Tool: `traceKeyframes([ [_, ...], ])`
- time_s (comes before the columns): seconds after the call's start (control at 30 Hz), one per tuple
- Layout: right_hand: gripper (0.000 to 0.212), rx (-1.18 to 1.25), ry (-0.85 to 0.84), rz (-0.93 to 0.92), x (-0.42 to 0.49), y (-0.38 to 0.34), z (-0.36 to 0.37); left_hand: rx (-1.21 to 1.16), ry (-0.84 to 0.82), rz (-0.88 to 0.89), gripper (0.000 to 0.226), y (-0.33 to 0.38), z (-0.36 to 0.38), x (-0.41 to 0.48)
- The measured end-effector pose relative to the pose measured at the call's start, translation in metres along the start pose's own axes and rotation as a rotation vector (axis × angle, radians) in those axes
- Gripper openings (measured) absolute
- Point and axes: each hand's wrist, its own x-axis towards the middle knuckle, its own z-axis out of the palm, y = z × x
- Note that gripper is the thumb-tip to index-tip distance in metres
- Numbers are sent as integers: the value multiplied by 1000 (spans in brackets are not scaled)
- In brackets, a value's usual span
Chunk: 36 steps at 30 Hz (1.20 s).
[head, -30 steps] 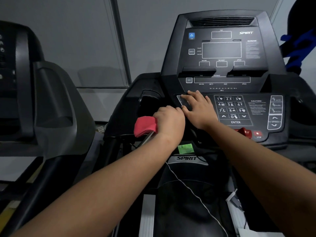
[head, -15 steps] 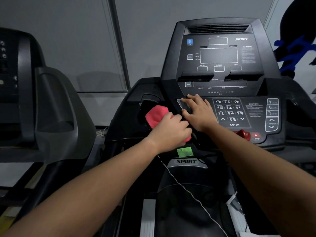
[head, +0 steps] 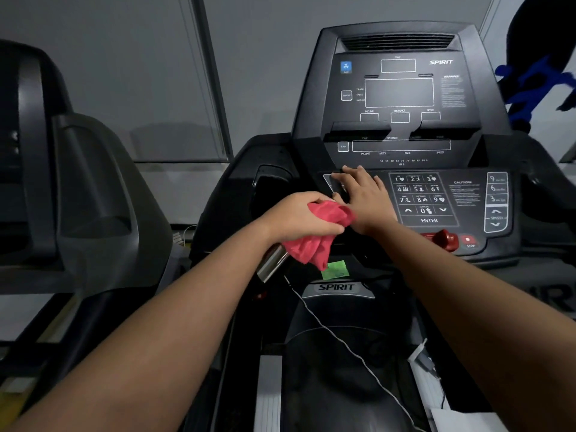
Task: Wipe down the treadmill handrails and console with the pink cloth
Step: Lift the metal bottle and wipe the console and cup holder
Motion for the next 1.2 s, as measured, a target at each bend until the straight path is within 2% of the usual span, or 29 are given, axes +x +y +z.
traceKeyframes([
  [0.07, 45, 3, 2, -8, 0, 0, 0, -130, -3, -74, 34, -5, 1, 0],
  [0.17, 48, 8, 1, -1, 0, 1, 0, -182, -47, -131, 32, -10, 3, 1],
  [0.27, 62, 5, -4, 3, 0, 0, -1, -283, -211, -181, 35, -15, -4, 0],
  [0.37, 68, 3, 26, 9, 2, 3, 0, -310, -380, -255, 81, -17, -11, -1],
  [0.43, 72, -3, 51, 5, 3, 5, 2, -334, -381, -368, 113, -21, -12, 1],
  [0.53, 72, -4, 75, 2, 5, 5, 3, -419, -333, -499, 133, -27, -9, 6],
  [0.57, 70, -3, 72, 4, 5, 5, 3, -432, -304, -488, 131, -28, -7, 5],
  [0.67, 64, -5, 77, 3, 4, 4, 3, -385, -196, -331, 100, -29, 1, -4],
  [0.7, 60, -3, 78, 5, 4, 4, 4, -350, -162, -285, 87, -31, 3, -8],
  [0.77, 56, -2, 81, 2, 4, 3, 4, -296, -83, -221, 46, -34, 8, -16],
  [0.8, 55, -5, 82, -3, 4, 3, 4, -267, -23, -207, 37, -35, 11, -19],
  [0.9, 55, -16, 85, -10, 3, 3, 4, -19, 191, -252, 65, -31, 25, -34],
  [1.0, 58, -26, 73, -9, 2, 2, 3, 279, 390, -293, 77, -27, 37, -37],
  [1.03, 59, -29, 67, -8, 2, 2, 3, 308, 402, -286, 78, -25, 37, -36],
  [1.1, 60, -38, 55, -6, 1, 1, 3, 251, 319, -276, 70, -26, 31, -34],
  [1.2, 60, -39, 67, -4, 2, 1, 3, -61, -10, -294, 44, -34, 11, -27],
])
